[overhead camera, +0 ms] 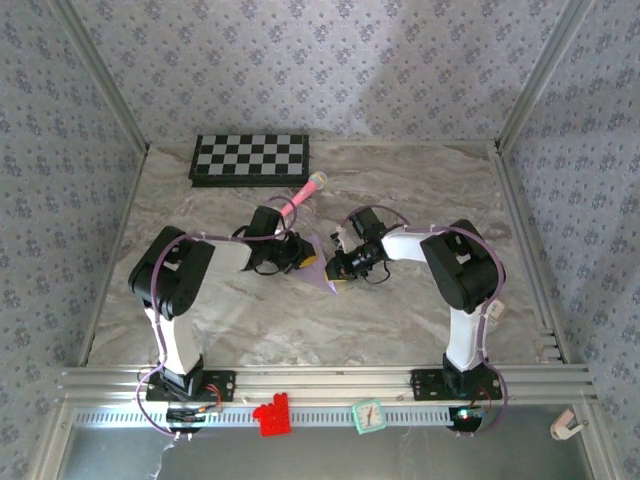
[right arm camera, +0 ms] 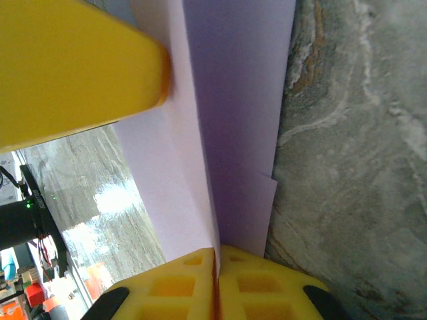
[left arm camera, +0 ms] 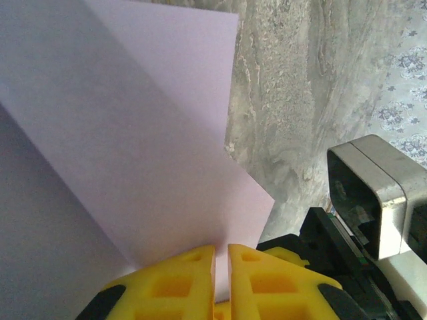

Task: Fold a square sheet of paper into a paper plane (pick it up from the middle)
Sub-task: Fourth fold the wing at the center of the table.

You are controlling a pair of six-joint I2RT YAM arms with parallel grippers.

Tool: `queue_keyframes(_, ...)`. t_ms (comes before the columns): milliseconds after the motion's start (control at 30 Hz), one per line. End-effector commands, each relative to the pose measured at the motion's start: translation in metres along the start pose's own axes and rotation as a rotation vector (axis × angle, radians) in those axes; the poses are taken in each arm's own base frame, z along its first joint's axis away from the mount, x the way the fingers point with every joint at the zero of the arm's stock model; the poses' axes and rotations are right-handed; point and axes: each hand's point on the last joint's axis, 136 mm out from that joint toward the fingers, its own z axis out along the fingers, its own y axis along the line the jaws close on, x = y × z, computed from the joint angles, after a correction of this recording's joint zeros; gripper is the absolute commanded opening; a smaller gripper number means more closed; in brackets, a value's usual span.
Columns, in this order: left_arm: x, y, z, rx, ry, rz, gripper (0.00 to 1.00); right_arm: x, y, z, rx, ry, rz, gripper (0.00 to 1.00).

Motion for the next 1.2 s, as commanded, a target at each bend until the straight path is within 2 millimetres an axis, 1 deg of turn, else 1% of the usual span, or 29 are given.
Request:
queue_keyframes(0,-0.001,-0.009,0.004,0.026,0.01,0.028,0.14,0.02,-0.031,0.008,0.093,0.068,0.075,0.11)
queue_keyframes(267,-0.001,0.001,0.008,0.002,0.015,0.008,0.13,0.021,-0.031,0.006,0.097,0.068,0.077,0.12)
queue_keyframes(433,0.0,0.008,0.01,-0.019,0.018,-0.001,0.14,0.02,-0.025,0.003,0.084,0.064,0.073,0.14)
queue_keyframes(700,0.001,0.018,0.011,-0.053,0.017,-0.01,0.13,0.008,0.007,-0.017,0.0,0.022,0.067,0.21)
queue_keyframes(900,0.002,0.021,0.012,-0.059,0.019,-0.014,0.13,0.01,0.022,-0.027,-0.044,0.008,0.095,0.24)
queue_keyframes(967,0.001,0.021,0.012,-0.059,0.018,-0.016,0.13,0.013,0.022,-0.027,-0.044,0.012,0.106,0.24)
queue_keyframes(1167,0.002,0.021,0.012,-0.06,0.018,-0.015,0.14,0.024,0.013,-0.022,-0.013,0.037,0.142,0.24)
